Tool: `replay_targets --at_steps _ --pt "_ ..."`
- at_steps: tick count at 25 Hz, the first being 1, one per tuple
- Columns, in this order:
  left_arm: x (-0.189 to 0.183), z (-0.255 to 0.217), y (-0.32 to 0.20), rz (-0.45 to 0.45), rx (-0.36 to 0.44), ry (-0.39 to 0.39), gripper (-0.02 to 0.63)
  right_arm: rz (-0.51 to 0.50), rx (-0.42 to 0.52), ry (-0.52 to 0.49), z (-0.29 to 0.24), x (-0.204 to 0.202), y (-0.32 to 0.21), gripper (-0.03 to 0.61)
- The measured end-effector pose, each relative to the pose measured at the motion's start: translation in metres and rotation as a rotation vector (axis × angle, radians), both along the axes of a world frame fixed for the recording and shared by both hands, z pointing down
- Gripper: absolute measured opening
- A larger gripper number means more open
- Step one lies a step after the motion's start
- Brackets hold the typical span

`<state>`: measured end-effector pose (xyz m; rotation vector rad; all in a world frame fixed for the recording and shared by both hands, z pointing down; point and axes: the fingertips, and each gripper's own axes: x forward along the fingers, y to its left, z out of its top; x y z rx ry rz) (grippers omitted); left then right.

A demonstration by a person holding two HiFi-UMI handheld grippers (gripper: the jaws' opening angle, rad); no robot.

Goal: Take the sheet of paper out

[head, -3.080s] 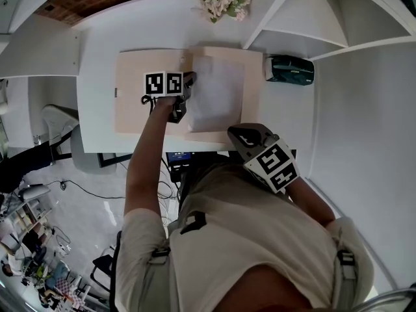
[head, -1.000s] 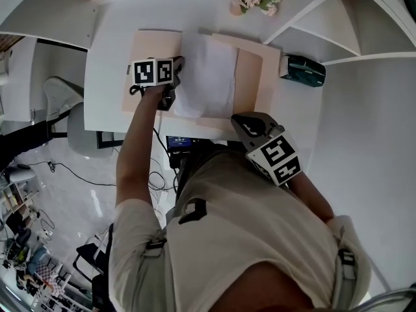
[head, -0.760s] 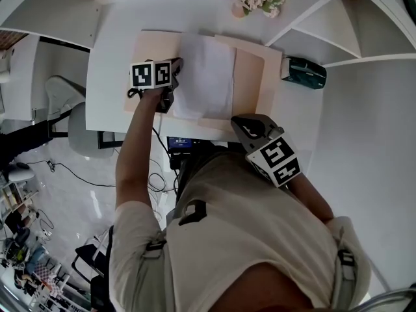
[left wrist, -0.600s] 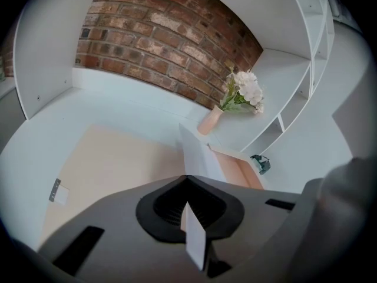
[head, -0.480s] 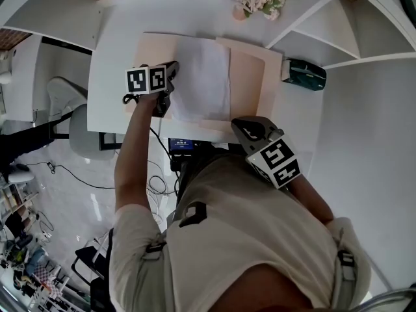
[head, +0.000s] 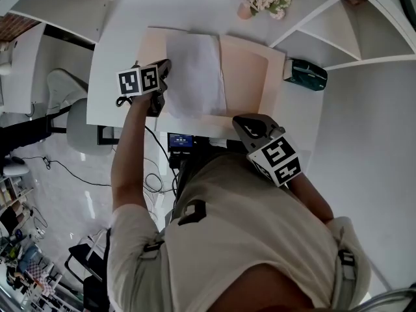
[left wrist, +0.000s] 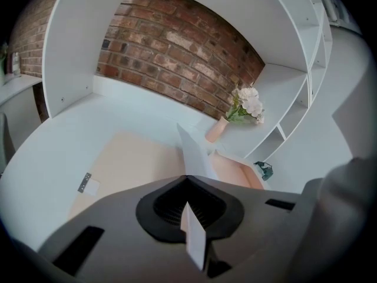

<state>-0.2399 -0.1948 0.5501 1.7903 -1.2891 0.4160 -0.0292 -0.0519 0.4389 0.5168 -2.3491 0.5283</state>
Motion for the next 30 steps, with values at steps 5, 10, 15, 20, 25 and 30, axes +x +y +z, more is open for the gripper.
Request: replay_targets --at_steps 5,10,15,20,25,30 --pt "-0.015 -0.010 0.008 -0.049 0.044 0.002 0.015 -0.013 0.021 0.021 0.001 -0.003 0.003 0.018" --pt "-0.025 -0.026 0.019 -0.084 0.095 0.014 0.015 -0.040 0.035 0.022 -0.001 -0.013 0.007 0.018" --pt "-0.040 -0.046 0.032 -0.132 0.144 0.001 0.015 -0.062 0.021 0.013 -0.007 -0.027 0.016 0.018" --pt "-0.052 -0.077 0.042 -0.165 0.221 -0.011 0.015 -0.061 0.030 0.005 -0.009 -0.033 0.018 0.018" --pt "-0.070 -0.100 0.064 -0.207 0.276 -0.069 0.015 -0.072 0.045 0.002 -0.009 -0.042 0.026 0.018" --pt "-0.069 -0.122 0.080 -0.213 0.327 0.002 0.015 -0.072 0.054 0.006 -0.004 -0.052 0.036 0.018"
